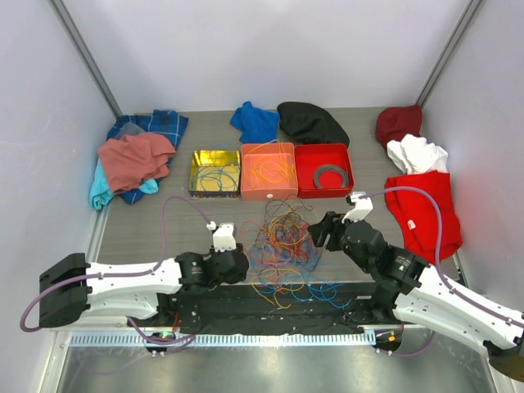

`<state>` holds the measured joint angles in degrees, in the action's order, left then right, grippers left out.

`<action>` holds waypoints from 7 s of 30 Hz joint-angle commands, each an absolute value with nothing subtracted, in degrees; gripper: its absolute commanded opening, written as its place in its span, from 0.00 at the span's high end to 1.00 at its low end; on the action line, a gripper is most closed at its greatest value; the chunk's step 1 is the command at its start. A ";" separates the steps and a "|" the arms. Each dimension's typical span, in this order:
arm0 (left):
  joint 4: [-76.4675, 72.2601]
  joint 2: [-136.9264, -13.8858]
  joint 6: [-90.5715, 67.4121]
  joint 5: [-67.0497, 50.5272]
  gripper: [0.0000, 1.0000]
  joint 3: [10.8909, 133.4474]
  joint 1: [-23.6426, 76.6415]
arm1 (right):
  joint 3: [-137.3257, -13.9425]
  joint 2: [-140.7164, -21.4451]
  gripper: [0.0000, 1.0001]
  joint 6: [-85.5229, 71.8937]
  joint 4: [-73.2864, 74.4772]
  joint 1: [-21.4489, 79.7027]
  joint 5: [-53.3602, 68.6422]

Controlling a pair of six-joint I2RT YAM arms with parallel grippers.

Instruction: Untangle the cables

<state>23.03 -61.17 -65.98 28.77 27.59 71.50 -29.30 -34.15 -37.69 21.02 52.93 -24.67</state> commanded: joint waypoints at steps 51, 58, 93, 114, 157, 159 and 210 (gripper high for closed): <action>39.12 -45.87 -36.94 57.30 1.00 67.81 73.30 | -31.11 -35.24 0.37 -35.51 14.85 53.26 -22.68; 26.47 -50.80 -14.79 60.91 1.00 83.20 73.30 | -32.78 -35.86 0.37 -33.84 14.15 53.17 -22.24; 29.80 -66.35 -20.56 35.00 1.00 86.57 38.78 | -32.87 -31.73 0.38 -32.26 16.08 53.17 -22.15; 19.78 -86.22 -29.79 20.92 1.00 82.71 21.98 | -31.29 -29.00 0.37 -28.48 18.98 53.17 -26.28; 10.83 -76.63 -34.73 17.05 0.44 58.71 67.12 | -35.94 -25.41 0.38 -33.05 23.99 53.26 -40.95; 8.89 -79.96 -33.49 16.18 0.45 59.06 73.00 | -36.21 -23.57 0.38 -33.05 24.69 53.26 -42.27; -3.42 -114.70 -29.09 6.77 0.74 71.90 78.40 | -39.55 -18.81 0.38 -35.24 34.10 53.26 -45.53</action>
